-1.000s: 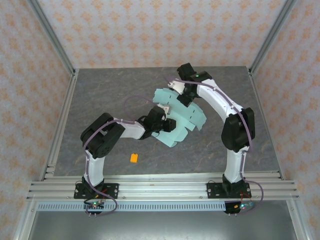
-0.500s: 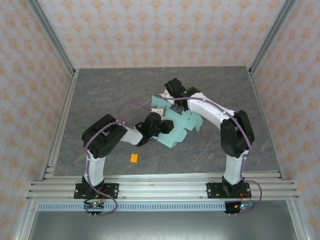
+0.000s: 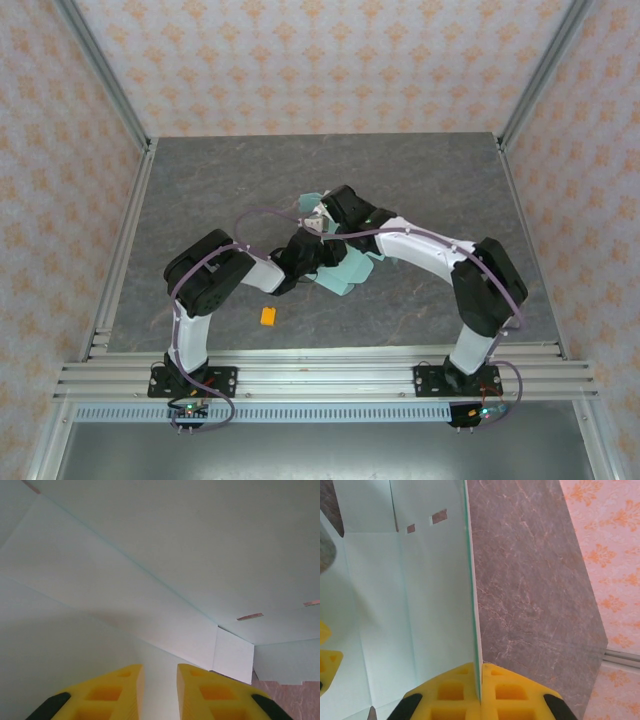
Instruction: Fold the paper box
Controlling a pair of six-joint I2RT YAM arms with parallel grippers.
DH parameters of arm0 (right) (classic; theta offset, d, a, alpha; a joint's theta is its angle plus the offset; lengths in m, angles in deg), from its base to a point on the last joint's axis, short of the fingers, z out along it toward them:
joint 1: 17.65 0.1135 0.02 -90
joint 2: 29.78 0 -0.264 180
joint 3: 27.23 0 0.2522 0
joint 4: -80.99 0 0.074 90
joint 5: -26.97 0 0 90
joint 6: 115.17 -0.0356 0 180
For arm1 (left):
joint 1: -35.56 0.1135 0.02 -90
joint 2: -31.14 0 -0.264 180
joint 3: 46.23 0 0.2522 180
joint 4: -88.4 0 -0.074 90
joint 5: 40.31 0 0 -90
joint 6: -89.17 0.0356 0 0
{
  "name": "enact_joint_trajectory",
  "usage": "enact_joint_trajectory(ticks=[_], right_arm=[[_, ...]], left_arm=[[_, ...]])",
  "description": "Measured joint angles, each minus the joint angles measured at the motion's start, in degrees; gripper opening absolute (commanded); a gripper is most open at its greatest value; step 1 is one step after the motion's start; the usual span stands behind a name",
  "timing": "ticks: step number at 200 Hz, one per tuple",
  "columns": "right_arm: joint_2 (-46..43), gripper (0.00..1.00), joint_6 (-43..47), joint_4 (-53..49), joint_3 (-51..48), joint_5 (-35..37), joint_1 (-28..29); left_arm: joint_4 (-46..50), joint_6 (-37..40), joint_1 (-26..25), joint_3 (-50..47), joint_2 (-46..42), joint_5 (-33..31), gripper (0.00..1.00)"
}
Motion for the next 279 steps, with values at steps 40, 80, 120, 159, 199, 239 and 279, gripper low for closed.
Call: enact_joint_trajectory(ticks=[40, 80, 120, 159, 199, 239, 279], right_arm=[[-0.3, 0.00, 2.7, 3.0, -0.7, 0.5, 0.0], [-0.4, 0.00, 7.2, 7.4, -2.1, 0.6, -0.2], [-0.9, 0.00, 12.3, 10.2, -3.5, -0.2, -1.6], [-3.5, 0.00, 17.3, 14.6, -7.5, -2.5, -3.4], [-4.3, 0.00, 24.8, 23.0, -12.6, -3.3, -3.8], [-3.3, 0.01, 31.5, 32.2, -16.0, -2.8, -3.8], [-1.4, 0.00, 36.4, 40.5, -18.6, -1.8, -3.8]], left_arm=[[-0.4, 0.0, 0.0, -1.0, -1.8, -0.1, 0.40], [5.7, 0.1, 0.2, -5.3, -11.2, -3.3, 0.48], [12.8, 1.1, 2.1, -9.8, -21.6, -6.0, 0.51], [21.4, 1.9, 9.1, -12.6, -30.0, -5.9, 0.51], [30.0, 2.7, 15.1, -12.9, -38.9, -5.8, 0.52], [34.2, 3.5, 16.9, -11.9, -41.7, -5.8, 0.52], [35.8, 3.5, 17.7, -11.4, -41.7, -5.6, 0.53]])
